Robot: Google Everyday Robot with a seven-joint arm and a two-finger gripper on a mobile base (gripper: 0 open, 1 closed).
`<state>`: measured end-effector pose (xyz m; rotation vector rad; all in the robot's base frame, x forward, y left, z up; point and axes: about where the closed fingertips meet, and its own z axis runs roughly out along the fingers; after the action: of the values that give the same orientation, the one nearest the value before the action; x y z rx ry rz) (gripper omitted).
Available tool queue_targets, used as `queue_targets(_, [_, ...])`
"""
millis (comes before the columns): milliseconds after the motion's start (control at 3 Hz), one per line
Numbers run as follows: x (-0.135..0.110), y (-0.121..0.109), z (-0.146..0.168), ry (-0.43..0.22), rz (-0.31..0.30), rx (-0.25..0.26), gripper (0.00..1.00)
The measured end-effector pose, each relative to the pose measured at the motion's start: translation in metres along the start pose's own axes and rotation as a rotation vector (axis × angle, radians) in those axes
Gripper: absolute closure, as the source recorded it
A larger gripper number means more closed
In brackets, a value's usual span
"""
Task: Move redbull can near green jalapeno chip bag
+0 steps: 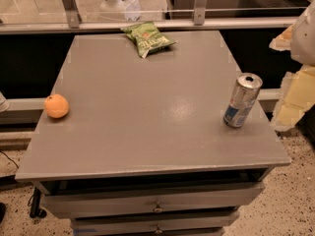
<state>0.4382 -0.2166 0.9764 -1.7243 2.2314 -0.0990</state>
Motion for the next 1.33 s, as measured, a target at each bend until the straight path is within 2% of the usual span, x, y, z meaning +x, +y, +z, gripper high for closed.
queue_targets(667, [-0.002, -0.002, 0.004, -0.019, 0.005, 0.017, 0.00])
queue_targets(1000, [0.007, -0.011, 0.019, -0.061, 0.046, 0.035, 0.00])
queue_targets(1333, [0.019, -0.020, 0.034, -0.150, 0.127, 0.036, 0.00])
